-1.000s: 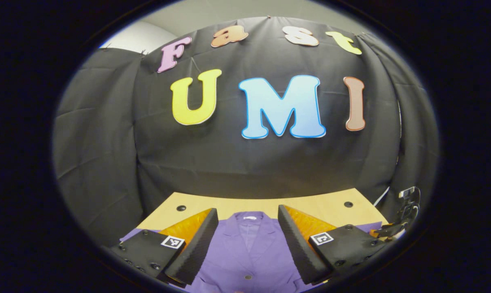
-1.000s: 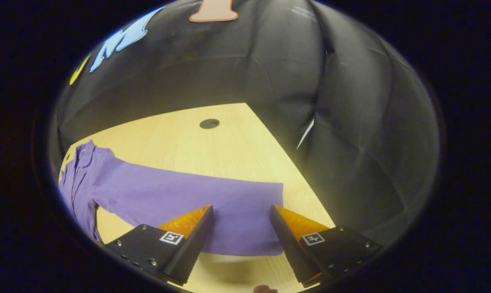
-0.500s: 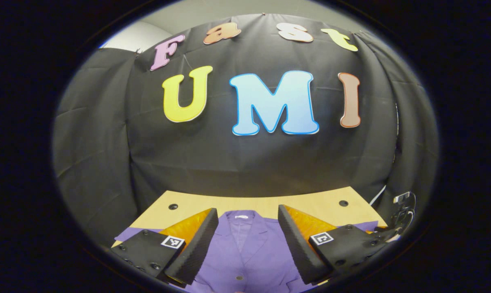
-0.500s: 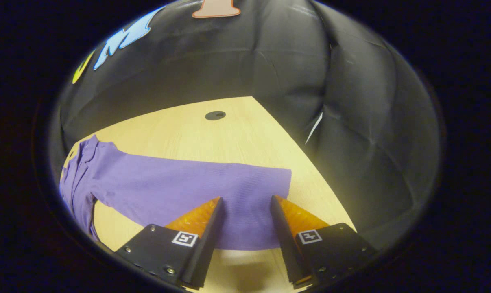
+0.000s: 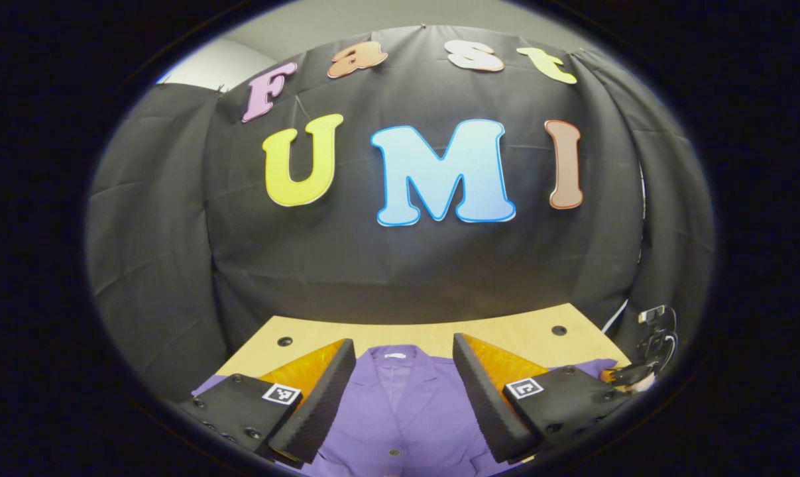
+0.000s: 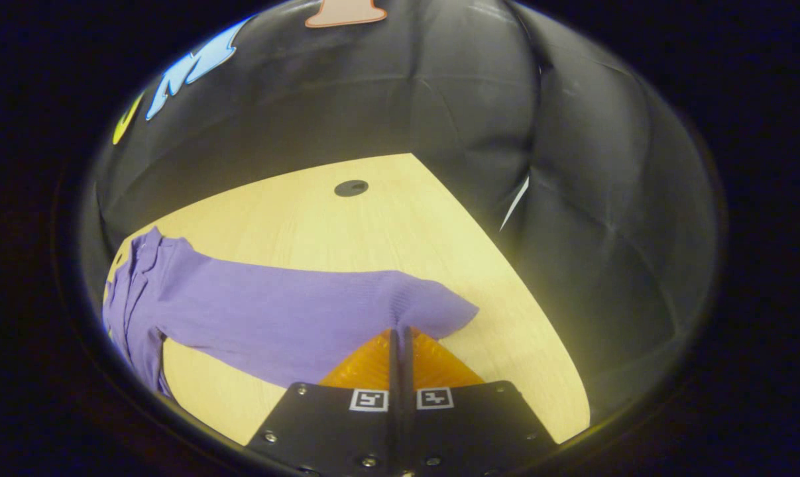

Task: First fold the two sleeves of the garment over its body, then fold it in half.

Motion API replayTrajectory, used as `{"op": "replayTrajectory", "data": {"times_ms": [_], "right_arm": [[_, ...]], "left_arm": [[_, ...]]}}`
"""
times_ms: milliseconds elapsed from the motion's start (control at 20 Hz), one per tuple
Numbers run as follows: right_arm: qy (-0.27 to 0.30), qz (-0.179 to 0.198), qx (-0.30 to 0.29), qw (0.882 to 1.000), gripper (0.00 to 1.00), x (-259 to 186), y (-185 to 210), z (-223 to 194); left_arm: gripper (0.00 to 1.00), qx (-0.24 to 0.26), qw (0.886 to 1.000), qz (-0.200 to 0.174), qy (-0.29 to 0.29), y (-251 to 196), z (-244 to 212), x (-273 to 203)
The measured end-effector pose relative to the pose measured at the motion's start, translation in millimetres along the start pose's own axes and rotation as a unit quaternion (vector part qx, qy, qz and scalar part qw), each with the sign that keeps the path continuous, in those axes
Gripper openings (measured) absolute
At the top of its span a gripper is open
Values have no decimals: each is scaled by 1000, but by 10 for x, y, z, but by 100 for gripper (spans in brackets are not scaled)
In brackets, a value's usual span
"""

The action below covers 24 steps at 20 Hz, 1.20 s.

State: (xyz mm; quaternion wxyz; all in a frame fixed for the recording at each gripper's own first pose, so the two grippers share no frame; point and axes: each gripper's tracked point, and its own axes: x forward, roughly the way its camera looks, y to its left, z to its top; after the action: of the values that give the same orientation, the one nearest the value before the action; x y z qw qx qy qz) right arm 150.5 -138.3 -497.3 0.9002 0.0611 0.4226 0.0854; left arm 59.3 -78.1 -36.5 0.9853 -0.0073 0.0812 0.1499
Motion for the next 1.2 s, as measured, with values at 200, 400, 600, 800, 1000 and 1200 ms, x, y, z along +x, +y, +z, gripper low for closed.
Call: {"op": "replayTrajectory", "data": {"times_ms": [200,400,600,800,1000,1200], "right_arm": [[-10,7,1,1000,1,-206,-14,-50],[-26,13,-4,1000,0,-464,5,23],[-67,15,-16,998,1,-861,124,273],[-123,34,-35,991,1,-1393,460,675],[-156,53,-40,985,1,-1696,775,939],[-184,75,-49,979,1,-1881,1255,1176]], "left_arm": [[100,4,1000,-9,-3,-61,7,-24],[100,3,1000,-27,-4,-169,4,-75],[100,-3,999,-41,-4,-204,-49,-142],[100,-16,999,-49,-5,-86,-135,-251],[100,-19,999,-44,-13,206,-154,-324],[100,-23,999,-29,-18,641,-195,-404]]}}
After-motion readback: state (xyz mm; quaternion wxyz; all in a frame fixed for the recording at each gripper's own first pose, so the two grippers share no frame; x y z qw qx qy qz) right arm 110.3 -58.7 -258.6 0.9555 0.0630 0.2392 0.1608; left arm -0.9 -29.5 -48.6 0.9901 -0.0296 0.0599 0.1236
